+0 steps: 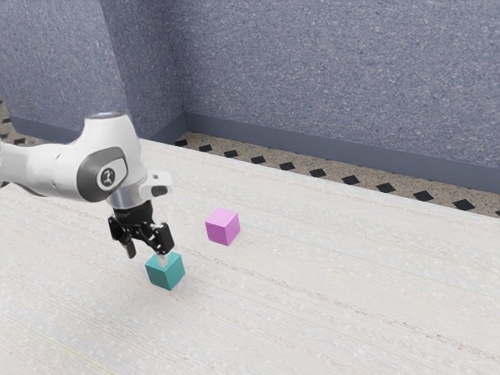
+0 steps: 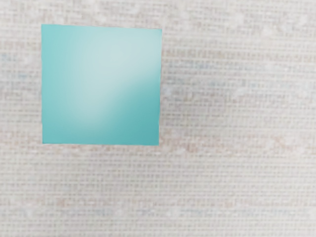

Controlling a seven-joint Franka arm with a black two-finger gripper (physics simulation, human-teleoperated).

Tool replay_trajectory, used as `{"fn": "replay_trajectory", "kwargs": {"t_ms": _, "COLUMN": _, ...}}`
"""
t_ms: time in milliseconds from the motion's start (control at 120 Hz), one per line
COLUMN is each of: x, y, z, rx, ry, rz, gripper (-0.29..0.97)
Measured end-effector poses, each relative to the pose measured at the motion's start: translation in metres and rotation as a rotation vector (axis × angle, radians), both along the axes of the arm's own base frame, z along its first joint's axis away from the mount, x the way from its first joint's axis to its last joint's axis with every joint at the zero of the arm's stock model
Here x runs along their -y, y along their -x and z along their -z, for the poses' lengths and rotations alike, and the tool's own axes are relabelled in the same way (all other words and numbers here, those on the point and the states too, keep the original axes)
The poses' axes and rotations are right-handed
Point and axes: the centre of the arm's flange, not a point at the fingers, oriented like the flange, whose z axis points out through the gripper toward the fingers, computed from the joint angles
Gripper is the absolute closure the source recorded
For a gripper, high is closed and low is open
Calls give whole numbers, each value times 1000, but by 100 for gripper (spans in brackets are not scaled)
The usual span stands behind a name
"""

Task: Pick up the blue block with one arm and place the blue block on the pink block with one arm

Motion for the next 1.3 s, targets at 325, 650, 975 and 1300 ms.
{"fn": "replay_trajectory", "kwargs": {"t_ms": 325, "x": -6, "y": -12, "z": 37, "rx": 21, "ry": -11, "rz": -15, "gripper": 3}}
{"fn": "replay_trajectory", "kwargs": {"t_ms": 650, "x": -16, "y": -31, "z": 47, "rx": 71, "ry": -27, "rz": -30, "gripper": 3}}
{"fn": "replay_trajectory", "kwargs": {"t_ms": 975, "x": -17, "y": -33, "z": 55, "rx": 72, "ry": -31, "rz": -7, "gripper": 3}}
{"fn": "replay_trajectory", "kwargs": {"t_ms": 1300, "x": -12, "y": -36, "z": 67, "rx": 71, "ry": -34, "rz": 38, "gripper": 3}}
